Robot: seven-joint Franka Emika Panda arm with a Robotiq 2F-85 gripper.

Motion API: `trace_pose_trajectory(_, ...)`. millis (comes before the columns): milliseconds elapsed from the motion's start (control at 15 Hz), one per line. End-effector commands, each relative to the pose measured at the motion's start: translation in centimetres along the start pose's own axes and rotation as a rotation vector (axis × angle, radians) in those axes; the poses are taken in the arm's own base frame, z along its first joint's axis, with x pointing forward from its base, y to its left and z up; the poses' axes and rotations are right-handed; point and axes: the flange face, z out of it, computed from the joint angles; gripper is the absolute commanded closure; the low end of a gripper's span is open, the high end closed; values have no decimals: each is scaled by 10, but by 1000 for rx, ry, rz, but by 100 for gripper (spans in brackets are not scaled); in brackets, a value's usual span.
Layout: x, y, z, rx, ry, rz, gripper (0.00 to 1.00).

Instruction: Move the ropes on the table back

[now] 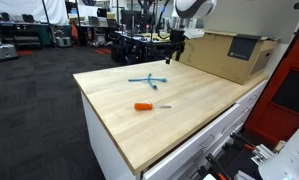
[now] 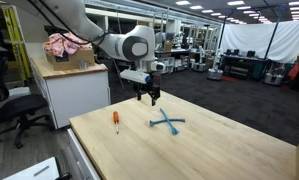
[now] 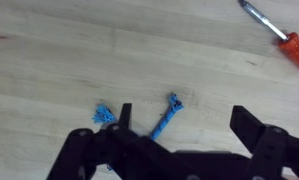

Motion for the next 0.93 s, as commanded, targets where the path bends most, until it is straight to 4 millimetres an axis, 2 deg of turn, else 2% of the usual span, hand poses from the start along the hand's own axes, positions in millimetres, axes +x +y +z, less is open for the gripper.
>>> trace_pose_trajectory(0, 44, 1, 15, 37, 24, -78, 0)
trace_pose_trajectory(67, 48, 0, 16, 47, 22, -104, 0)
trace_pose_trajectory(133, 28, 0, 9, 20, 13, -55, 0)
trace_pose_trajectory(267, 40, 0, 15, 28, 15, -80, 0)
trace_pose_trajectory(400, 44, 0, 16, 29, 16, -86, 0)
trace_pose_trajectory(867, 105, 6, 74, 84, -65, -201, 0)
